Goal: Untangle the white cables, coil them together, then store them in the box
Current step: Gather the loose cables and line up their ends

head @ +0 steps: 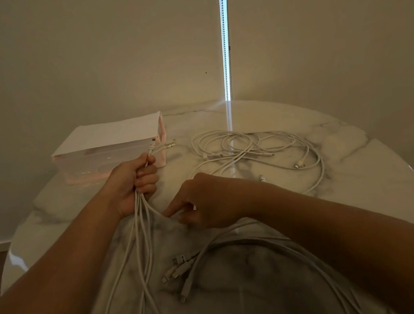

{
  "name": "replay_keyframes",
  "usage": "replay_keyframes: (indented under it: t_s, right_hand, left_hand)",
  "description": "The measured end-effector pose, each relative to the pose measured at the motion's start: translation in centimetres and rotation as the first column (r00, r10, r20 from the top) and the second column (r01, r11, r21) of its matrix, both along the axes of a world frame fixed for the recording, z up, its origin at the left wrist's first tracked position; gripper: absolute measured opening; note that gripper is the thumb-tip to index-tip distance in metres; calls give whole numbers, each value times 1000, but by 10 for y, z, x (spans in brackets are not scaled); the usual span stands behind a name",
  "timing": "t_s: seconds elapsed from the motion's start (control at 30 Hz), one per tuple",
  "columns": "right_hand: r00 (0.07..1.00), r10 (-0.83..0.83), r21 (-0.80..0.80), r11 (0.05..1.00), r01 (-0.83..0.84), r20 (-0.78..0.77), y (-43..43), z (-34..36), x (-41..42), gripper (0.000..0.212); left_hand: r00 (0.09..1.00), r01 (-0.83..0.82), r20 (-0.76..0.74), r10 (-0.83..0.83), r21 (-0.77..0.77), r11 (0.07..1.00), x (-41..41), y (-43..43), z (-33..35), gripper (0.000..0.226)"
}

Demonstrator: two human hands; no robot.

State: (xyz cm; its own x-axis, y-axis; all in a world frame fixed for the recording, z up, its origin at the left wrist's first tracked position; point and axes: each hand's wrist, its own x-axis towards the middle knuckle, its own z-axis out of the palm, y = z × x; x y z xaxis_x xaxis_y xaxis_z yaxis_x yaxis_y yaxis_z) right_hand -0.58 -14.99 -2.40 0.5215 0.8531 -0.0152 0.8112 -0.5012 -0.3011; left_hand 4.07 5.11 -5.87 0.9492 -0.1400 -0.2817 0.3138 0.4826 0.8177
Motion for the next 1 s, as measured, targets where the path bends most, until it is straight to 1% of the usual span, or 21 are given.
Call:
replay_keyframes:
  t_s: [0.07, 0.1, 0.13, 0.17, 0.2, 0.23, 0.27, 0.3, 0.33, 0.43, 0.5, 0.53, 0.6, 0.63, 0.67, 0.7, 0.77, 0.83, 1.0]
  right_hand:
    - [998, 68, -58, 996, -67, 18, -2, 6, 5, 34]
    - [998, 63, -55, 997, -61, 27, -3, 9, 9, 31]
    - [999, 21, -4, 1000, -21, 44, -3, 12, 14, 27]
    - [996, -71, 97, 993, 65, 60, -2, 14, 22, 22]
    - [977, -207, 239, 952, 189, 52, -3, 15, 32, 19]
    - [936, -351, 379, 868, 321, 12, -4, 15, 43, 17]
    - [885, -464, 483, 765, 426, -46, -5, 13, 52, 16]
    - [844, -528, 543, 683, 488, -95, -5, 11, 59, 14]
    - [823, -554, 564, 643, 519, -125, -5, 9, 64, 13]
    - [822, -541, 537, 646, 543, -180, -5, 0, 71, 12]
    - [804, -549, 526, 625, 577, -230, -6, -6, 74, 13]
    - [787, -530, 524, 593, 611, -317, -8, -9, 76, 14]
    - [723, -381, 519, 513, 684, -576, -11, -11, 77, 13]
    - [688, -300, 518, 481, 707, -660, -12, -11, 77, 13]
    - [675, -262, 524, 462, 715, -690, -12, -10, 77, 13]
    - [679, -252, 536, 454, 712, -690, -12, -9, 78, 12]
    - [726, -264, 570, 474, 671, -635, -13, -6, 80, 11]
    - [770, -281, 582, 523, 623, -572, -14, -1, 81, 10]
    - [826, -298, 563, 617, 549, -479, -16, 5, 84, 7]
  left_hand:
    - [999, 30, 22, -31, 66, 997, -2, -3, 3, 29]
    - [998, 42, 41, -47, 121, 992, -3, -4, 4, 29]
    - [996, 49, 62, -61, 184, 982, -4, -5, 5, 29]
    - [994, 51, 82, -73, 246, 968, -4, -6, 5, 30]
    - [991, 49, 104, -84, 305, 951, -5, -6, 5, 31]
    - [987, 43, 129, -96, 362, 931, -6, -6, 5, 31]
    - [982, 36, 155, -110, 416, 909, -7, -7, 4, 31]
    - [977, 28, 177, -123, 460, 887, -8, -7, 4, 31]
    - [972, 22, 192, -133, 489, 872, -9, -8, 4, 31]
    - [965, 21, 215, -150, 507, 861, -10, -8, 4, 31]
    - [962, 28, 221, -159, 501, 865, -10, -7, 4, 31]
    - [961, 30, 224, -162, 498, 867, -10, -7, 4, 31]
    - [958, 34, 233, -169, 491, 870, -10, -6, 3, 30]
    - [954, 38, 242, -177, 489, 872, -10, -5, 3, 30]
    - [949, 44, 251, -190, 491, 870, -10, -5, 3, 30]
    - [944, 51, 259, -206, 501, 864, -10, -4, 3, 30]
    - [930, 71, 270, -248, 532, 844, -11, -1, 2, 31]
    - [917, 91, 275, -288, 559, 824, -13, 1, 3, 32]
    - [905, 106, 277, -324, 590, 801, -14, 3, 3, 31]
